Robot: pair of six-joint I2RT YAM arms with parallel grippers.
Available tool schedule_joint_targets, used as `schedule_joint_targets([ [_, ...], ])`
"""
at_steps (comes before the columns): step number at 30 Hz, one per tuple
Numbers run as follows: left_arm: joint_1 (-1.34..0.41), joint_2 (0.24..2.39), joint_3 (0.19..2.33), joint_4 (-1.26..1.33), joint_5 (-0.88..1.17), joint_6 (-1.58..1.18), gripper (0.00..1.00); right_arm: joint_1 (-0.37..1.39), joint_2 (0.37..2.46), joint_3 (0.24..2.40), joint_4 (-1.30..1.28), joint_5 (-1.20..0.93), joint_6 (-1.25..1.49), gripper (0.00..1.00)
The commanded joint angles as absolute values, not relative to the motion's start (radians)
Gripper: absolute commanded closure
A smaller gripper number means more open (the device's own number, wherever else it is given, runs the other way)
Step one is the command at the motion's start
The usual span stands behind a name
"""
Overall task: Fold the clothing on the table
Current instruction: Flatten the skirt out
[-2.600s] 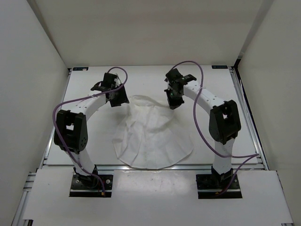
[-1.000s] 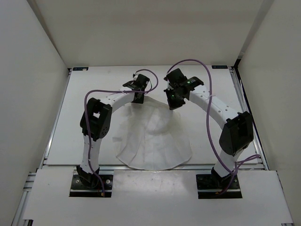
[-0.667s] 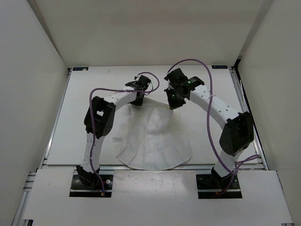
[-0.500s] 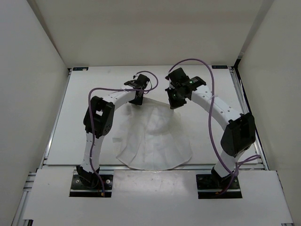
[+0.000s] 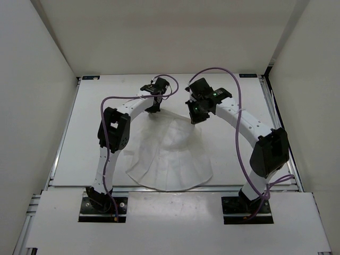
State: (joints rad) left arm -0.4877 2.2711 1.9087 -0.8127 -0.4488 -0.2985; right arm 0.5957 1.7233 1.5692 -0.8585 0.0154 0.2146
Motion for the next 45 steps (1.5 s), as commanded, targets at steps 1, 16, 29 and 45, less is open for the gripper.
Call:
schedule_joint_targets([
  [1, -0.482, 2.223, 1.933, -0.854, -0.472, -0.297, 1.00, 0.577, 1.669, 1.551, -0.867, 0.012, 0.199, 1.00],
  [16, -0.358, 1.939, 1.574, -0.781, -0.502, -0.288, 0.99, 0.426, 1.614, 1.505, -0.841, 0.060, 0.178, 1.00],
  [29, -0.333, 1.770, 1.566, -0.776, -0.419, -0.290, 1.00, 0.400, 1.624, 1.531, -0.861, 0.150, 0.181, 1.00],
  [45, -0.224, 1.641, 1.741, -0.755, -0.103, -0.315, 1.00, 0.319, 1.654, 1.729, -0.888, 0.158, 0.157, 1.00],
])
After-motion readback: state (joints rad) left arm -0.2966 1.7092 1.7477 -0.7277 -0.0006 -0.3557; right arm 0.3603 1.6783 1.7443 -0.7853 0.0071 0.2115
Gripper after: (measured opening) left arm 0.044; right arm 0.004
